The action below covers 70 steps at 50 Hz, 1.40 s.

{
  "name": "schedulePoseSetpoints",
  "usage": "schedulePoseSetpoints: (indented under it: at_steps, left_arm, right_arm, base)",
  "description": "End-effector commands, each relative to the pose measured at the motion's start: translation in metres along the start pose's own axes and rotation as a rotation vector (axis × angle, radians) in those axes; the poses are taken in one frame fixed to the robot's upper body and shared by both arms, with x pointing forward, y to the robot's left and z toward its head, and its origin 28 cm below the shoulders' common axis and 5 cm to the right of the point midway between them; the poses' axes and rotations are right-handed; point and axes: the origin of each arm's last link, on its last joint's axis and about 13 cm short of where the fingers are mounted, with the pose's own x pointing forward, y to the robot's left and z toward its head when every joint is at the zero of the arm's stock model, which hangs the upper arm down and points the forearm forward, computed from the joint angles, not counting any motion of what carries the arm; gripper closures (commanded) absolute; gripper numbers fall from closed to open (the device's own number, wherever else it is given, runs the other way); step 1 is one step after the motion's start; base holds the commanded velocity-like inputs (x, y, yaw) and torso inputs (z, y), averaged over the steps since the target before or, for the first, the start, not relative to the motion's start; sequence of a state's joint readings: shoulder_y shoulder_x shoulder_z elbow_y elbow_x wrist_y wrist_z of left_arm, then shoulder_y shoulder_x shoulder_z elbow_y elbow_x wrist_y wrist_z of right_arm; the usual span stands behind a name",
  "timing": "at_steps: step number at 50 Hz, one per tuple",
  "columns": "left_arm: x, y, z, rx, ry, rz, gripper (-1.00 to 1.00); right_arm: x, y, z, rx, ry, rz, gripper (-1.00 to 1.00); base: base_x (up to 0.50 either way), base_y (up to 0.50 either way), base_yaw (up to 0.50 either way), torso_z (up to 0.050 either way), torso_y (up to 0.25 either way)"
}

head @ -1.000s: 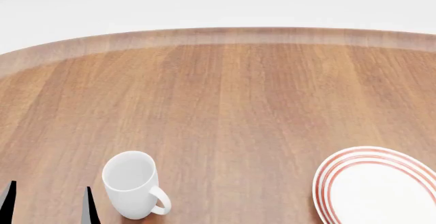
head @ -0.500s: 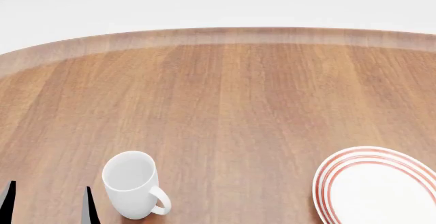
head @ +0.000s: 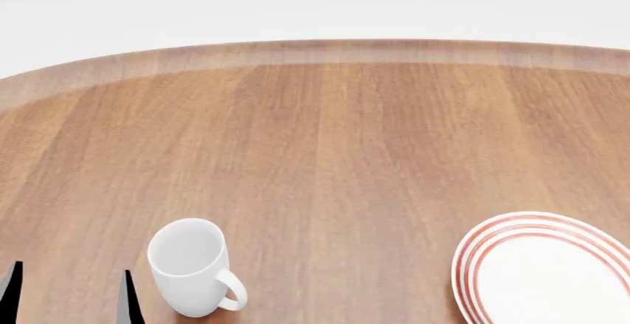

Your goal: Pick up the red mug and put it on the plate

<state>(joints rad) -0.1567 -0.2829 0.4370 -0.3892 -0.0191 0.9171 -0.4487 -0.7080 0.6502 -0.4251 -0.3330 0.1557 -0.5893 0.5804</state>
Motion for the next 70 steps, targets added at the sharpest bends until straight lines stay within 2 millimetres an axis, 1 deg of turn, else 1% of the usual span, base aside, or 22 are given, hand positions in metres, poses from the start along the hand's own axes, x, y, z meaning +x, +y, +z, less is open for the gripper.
schedulePoseSetpoints:
  at_steps: [1,8,13,15,25,33,42,52,59,70]
  left_arm:
    - [0.000,0.000,0.000,-0.003,-0.003,-0.003,-1.00]
    - [0.000,0.000,0.000,-0.003,-0.006,-0.003,-1.00]
    - [0.000,0.000,0.000,-0.005,-0.007,-0.003,-1.00]
    - [0.000,0.000,0.000,-0.006,-0.008,-0.002,-1.00]
    - [0.000,0.000,0.000,-0.005,-0.009,-0.005,-1.00]
    - [0.000,0.000,0.000,-0.005,-0.013,-0.004,-1.00]
    - [0.000,0.000,0.000,-0.006,-0.016,-0.005,-1.00]
    - [0.000,0.000,0.000,-0.006,-0.021,-0.006,-1.00]
    - [0.000,0.000,0.000,-0.006,-0.023,-0.004,-1.00]
    - [0.000,0.000,0.000,-0.006,-0.025,0.002,-1.00]
  right_arm:
    - [0.015,0.003,0.055,0.007,-0.076,-0.031,1.00]
    - [0.027,0.003,0.085,-0.037,-0.103,-0.043,1.00]
    - [0.034,0.002,0.096,-0.055,-0.096,-0.055,1.00]
    - [0.038,0.002,0.103,-0.065,-0.091,-0.064,1.00]
    - [0.057,-0.009,0.129,-0.067,-0.044,-0.110,1.00]
    - [0.068,-0.014,0.143,-0.109,-0.016,-0.135,1.00]
    - [0.078,-0.019,0.160,-0.100,0.005,-0.163,1.00]
    - [0.085,-0.020,0.171,-0.069,0.025,-0.203,1.00]
    - [0.092,-0.026,0.176,-0.057,0.040,-0.268,1.00]
    - [0.101,-0.030,0.186,-0.035,0.040,-0.310,1.00]
  base:
    - [0.00,0.00,0.00,0.000,0.000]
    - [0.00,0.00,0.00,0.000,0.000]
    - [0.00,0.00,0.00,0.000,0.000]
    - [0.00,0.00,0.00,0.000,0.000]
    - [0.00,0.00,0.00,0.000,0.000]
    - [0.00,0.00,0.00,0.000,0.001]
    - [0.00,0.00,0.00,0.000,0.000]
    - [0.00,0.00,0.00,0.000,0.000]
    - [0.00,0.00,0.00,0.000,0.000]
    - [0.00,0.00,0.00,0.000,0.000]
